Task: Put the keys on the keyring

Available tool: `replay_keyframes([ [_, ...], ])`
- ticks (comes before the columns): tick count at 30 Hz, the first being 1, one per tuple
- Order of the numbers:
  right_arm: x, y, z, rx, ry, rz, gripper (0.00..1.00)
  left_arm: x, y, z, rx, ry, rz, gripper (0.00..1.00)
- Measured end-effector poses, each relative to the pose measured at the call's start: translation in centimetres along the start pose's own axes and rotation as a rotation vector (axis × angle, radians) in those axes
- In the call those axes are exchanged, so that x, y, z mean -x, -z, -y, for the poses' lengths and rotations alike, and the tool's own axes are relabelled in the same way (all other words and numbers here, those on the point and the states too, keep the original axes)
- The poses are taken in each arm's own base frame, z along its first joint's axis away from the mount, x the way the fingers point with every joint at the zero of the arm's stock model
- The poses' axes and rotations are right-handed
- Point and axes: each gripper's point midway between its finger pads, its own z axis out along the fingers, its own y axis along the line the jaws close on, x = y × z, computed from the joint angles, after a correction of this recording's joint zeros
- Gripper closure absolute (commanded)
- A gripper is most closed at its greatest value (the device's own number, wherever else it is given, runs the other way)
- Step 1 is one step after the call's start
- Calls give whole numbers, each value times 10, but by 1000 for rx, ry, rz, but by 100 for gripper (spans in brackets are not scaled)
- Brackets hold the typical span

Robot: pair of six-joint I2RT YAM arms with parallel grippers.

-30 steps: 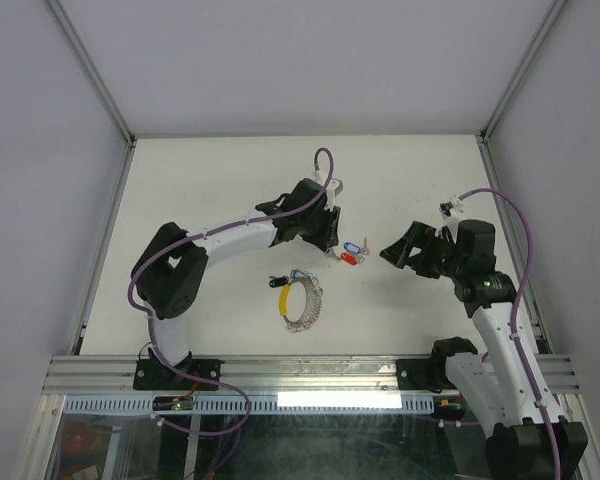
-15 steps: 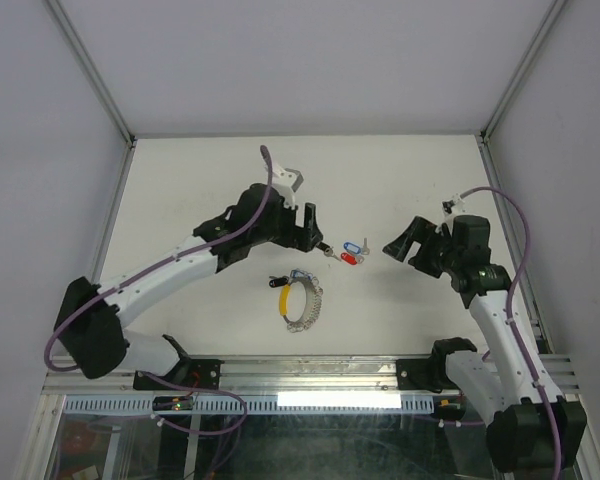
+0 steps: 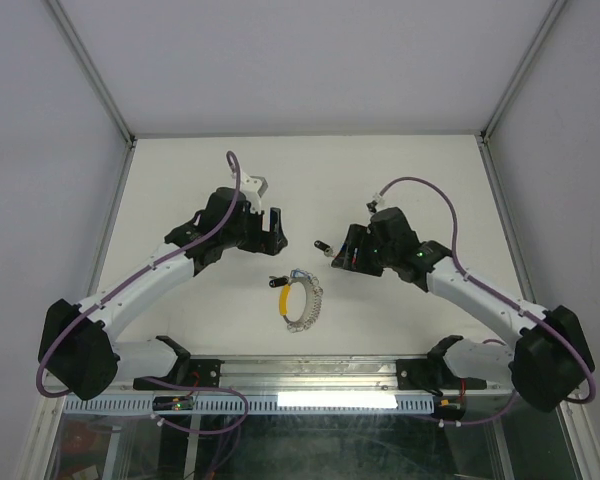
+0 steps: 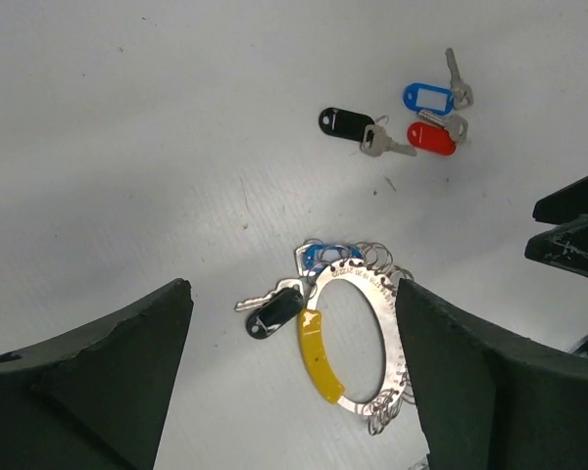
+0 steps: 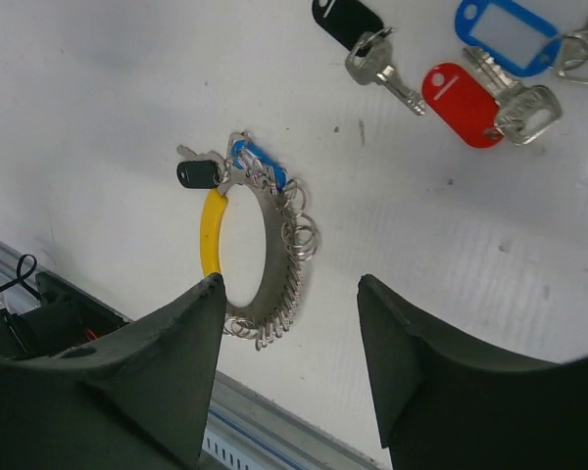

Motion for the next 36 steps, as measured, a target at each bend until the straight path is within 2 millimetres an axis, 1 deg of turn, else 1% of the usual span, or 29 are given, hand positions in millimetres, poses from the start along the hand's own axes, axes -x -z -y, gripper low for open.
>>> replay_keyframes([
  [3, -4, -16, -14, 5, 22, 3, 50, -4, 2, -3, 9, -40, -19, 18],
  [6, -11, -37, -24, 1, 45, -18, 56, -6, 4, -8, 26, -79, -33, 20],
  [9, -15, -59, -26, -30, 65, -39, 60, -8, 5, -11, 35, -95, -43, 22],
  [11, -14, -70, -25, -52, 71, -38, 61, -9, 5, -11, 37, -99, -48, 22],
  [15, -10, -80, -24, -72, 73, -26, 66, -10, 5, -15, 53, -113, -52, 22],
  [20, -6, -89, -27, -68, 73, -21, 66, -9, 6, -22, 70, -109, -51, 23],
  [27, -12, -99, -25, -69, 71, -52, 67, -7, 6, -26, 78, -101, -48, 24],
  [36, -18, -111, -27, -62, 69, -94, 71, -6, 7, -29, 72, -91, -48, 25],
])
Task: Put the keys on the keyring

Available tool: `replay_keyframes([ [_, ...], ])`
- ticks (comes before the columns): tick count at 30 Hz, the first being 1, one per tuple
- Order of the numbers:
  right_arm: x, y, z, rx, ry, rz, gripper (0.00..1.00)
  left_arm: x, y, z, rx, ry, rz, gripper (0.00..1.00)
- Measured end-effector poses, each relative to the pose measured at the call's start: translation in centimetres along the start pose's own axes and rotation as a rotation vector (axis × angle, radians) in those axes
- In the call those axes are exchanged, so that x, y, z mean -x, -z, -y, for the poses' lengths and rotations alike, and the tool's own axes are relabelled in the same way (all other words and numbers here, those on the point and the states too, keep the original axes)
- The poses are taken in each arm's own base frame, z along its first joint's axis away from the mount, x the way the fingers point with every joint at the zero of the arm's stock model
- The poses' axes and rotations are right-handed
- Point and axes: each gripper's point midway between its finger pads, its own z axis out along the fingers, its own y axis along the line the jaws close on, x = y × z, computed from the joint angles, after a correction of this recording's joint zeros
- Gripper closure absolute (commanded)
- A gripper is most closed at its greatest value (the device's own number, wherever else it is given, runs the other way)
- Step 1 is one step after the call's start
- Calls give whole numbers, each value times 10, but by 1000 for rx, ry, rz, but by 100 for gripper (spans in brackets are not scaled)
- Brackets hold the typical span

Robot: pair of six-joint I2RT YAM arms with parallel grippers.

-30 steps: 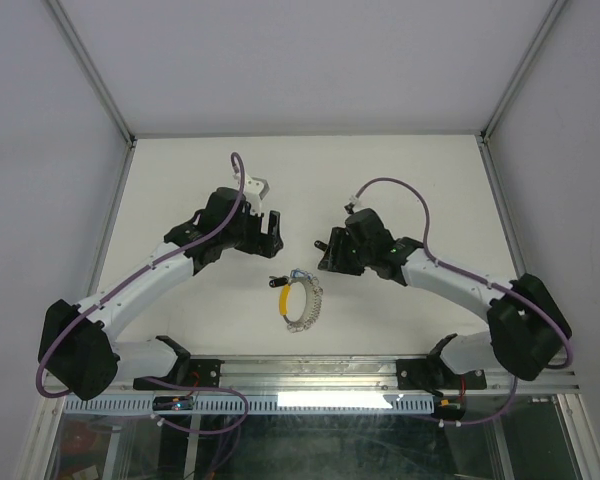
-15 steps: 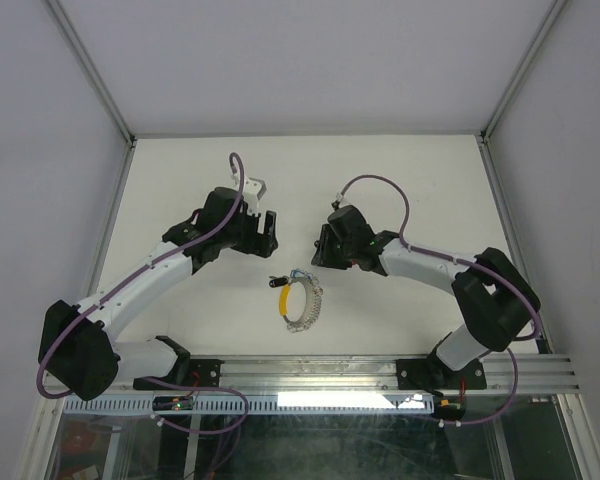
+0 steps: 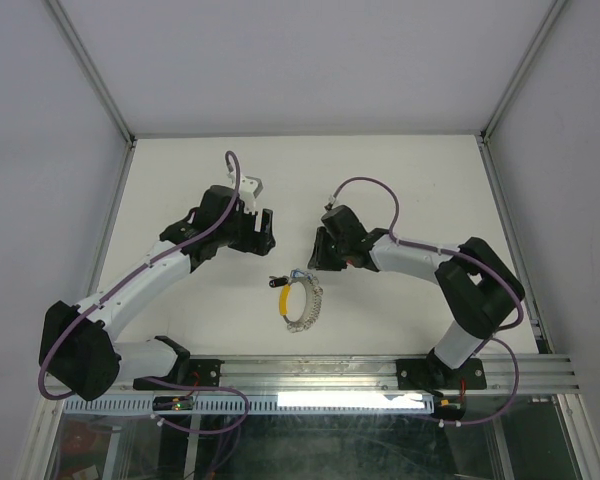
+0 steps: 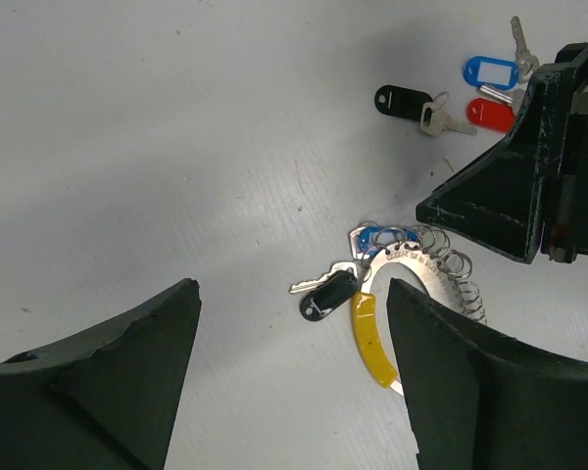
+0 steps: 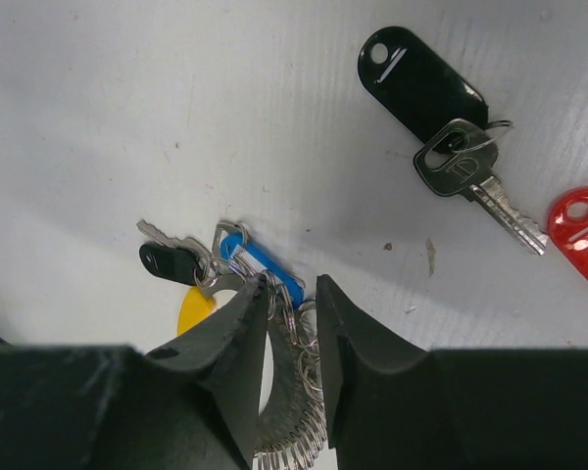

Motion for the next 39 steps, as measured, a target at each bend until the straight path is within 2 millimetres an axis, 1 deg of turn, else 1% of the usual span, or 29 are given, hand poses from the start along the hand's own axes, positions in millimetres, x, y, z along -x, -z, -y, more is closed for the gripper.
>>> replay_keyframes([
  [8, -3, -1, 3, -14, -1, -15, 71, -1, 0, 0, -10, 1, -4, 26],
  [18, -8, -2, 1, 0, -1, -40, 73, -3, -2, 1, -22, 6, -16, 27],
  [28, -21, -6, 0, -11, 15, -85, 74, -3, -3, -1, -20, 11, -17, 27],
  [34, -24, -7, 0, -10, 17, -96, 76, -3, -3, -1, -20, 11, -19, 27],
  [39, -24, -6, 1, -16, 20, -100, 72, -3, -3, -3, -18, 15, -18, 28],
])
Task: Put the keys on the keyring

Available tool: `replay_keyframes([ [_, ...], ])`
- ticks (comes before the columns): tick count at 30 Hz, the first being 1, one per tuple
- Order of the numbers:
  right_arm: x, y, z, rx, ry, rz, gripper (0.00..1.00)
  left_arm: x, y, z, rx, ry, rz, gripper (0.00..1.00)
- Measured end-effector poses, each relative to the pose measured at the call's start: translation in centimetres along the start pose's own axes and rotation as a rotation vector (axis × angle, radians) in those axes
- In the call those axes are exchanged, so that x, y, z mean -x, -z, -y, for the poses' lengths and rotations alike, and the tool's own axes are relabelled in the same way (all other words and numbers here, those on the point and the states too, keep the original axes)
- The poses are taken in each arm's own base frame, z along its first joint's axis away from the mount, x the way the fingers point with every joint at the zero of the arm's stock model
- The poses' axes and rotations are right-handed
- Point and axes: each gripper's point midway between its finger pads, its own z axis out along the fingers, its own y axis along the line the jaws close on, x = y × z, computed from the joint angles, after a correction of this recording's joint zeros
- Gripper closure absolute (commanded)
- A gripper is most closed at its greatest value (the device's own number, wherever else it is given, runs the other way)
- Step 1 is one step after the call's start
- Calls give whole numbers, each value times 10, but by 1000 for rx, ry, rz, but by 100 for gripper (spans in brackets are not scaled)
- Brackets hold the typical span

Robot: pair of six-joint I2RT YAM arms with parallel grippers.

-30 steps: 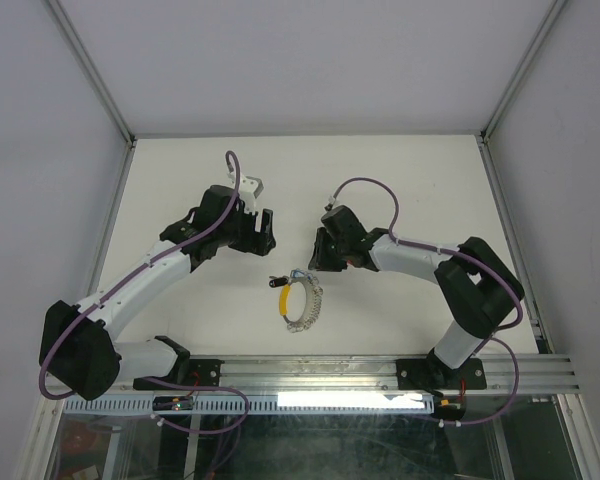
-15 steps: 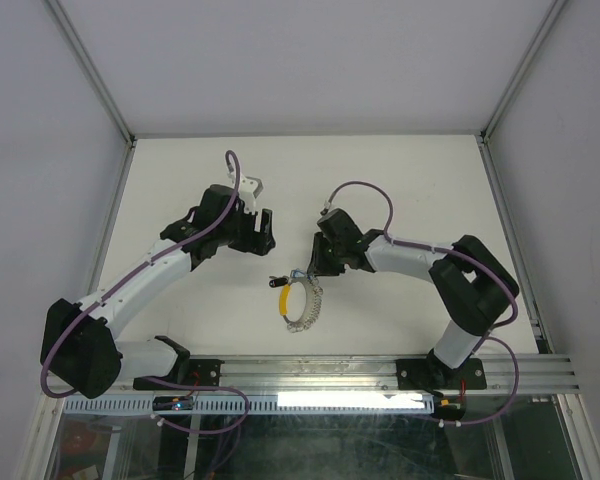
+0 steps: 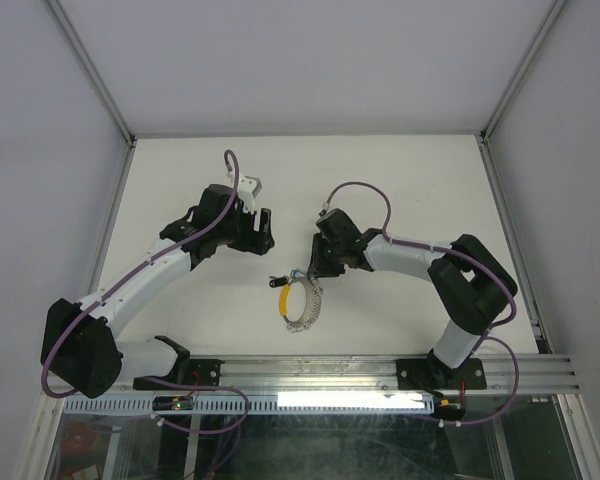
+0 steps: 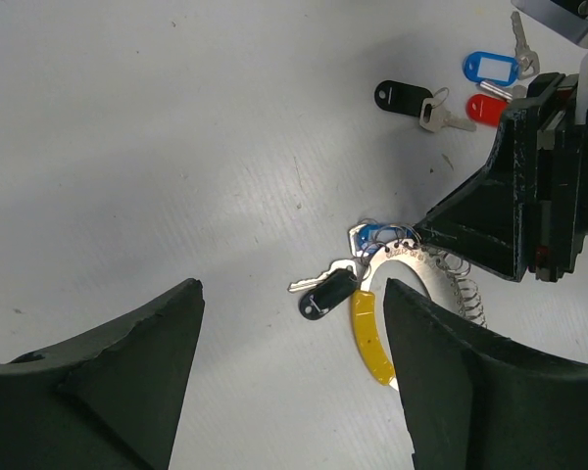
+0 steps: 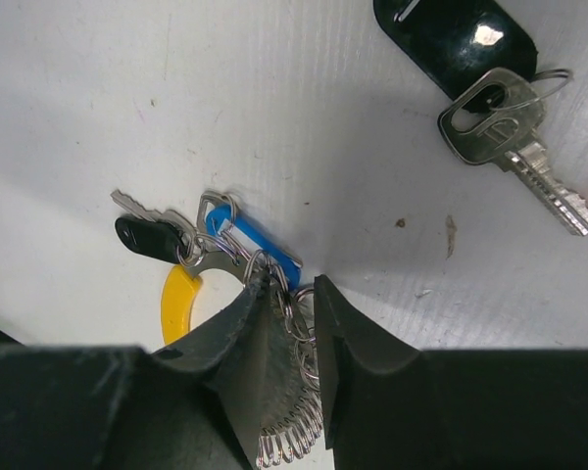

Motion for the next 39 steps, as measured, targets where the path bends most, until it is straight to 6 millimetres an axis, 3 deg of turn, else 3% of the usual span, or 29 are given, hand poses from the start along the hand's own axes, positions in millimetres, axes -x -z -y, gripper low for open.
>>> replay_keyframes([
  [8, 17, 11, -4, -38, 37, 51, 72, 0, 0, 2, -9, 0, -3, 28],
  [13, 32, 20, -23, -12, 69, 92, 72, 1, 0, 1, -10, 4, -1, 28],
  [17, 31, 22, -35, 7, 91, 98, 73, 1, 0, 1, -11, 4, -1, 28],
  [27, 21, 14, -19, -68, 104, 70, 73, 1, 0, 1, -10, 4, -1, 28],
  [39, 13, 4, -14, -84, 109, 34, 75, 0, -1, 0, -10, 4, -6, 29],
])
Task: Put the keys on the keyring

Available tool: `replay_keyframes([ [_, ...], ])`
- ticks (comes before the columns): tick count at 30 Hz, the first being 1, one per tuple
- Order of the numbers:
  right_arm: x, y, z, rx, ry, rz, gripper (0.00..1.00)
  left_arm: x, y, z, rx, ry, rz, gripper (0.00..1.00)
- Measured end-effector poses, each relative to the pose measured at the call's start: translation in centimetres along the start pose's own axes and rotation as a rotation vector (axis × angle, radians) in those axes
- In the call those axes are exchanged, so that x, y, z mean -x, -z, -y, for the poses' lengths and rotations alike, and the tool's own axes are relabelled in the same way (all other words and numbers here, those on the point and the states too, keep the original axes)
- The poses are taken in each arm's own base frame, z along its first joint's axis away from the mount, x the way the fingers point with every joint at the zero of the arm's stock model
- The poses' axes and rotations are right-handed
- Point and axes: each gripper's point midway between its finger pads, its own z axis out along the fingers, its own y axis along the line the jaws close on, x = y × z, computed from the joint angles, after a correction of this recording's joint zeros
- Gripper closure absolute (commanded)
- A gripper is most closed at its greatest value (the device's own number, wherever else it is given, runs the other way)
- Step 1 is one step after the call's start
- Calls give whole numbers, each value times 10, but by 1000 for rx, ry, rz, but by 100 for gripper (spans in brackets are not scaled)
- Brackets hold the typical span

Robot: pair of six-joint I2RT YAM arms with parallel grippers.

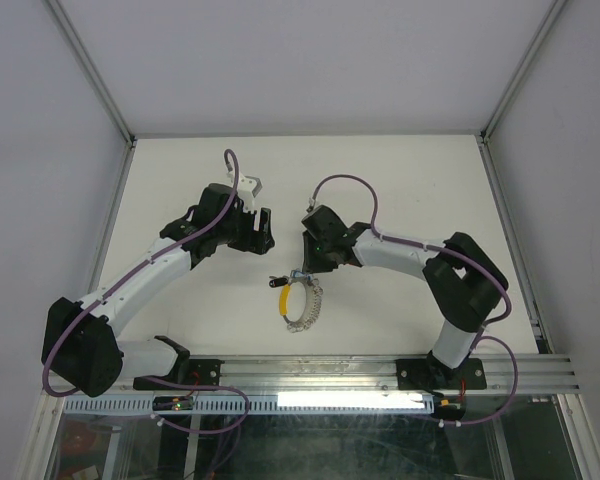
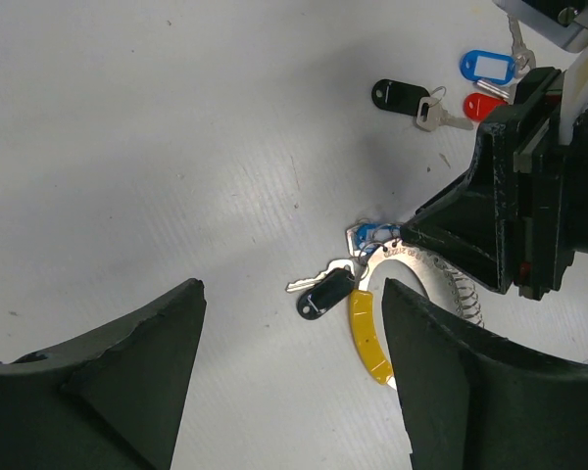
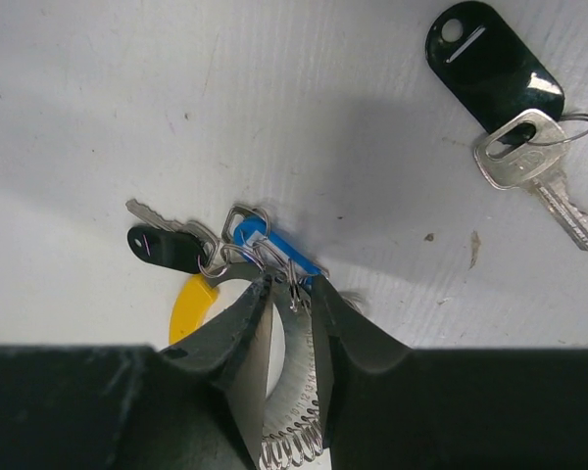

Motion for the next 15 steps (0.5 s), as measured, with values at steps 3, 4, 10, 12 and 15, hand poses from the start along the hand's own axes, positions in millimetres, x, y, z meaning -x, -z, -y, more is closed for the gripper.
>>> replay_keyframes([
  [3, -2, -2, 0, -1, 1, -10, 77, 0, 0, 0, 0, 0, 0, 29],
  [4, -3, -2, 0, 0, 1, -12, 79, 0, 0, 0, 0, 0, 0, 29],
  [10, -4, -2, -1, 7, 6, -18, 82, 0, 0, 0, 0, -1, 0, 29],
  [12, -5, -3, -1, 9, 7, -22, 82, 0, 0, 0, 0, -2, 0, 29],
  [15, -8, -5, -1, 7, 9, -31, 84, 0, 0, 0, 0, -4, 0, 29],
])
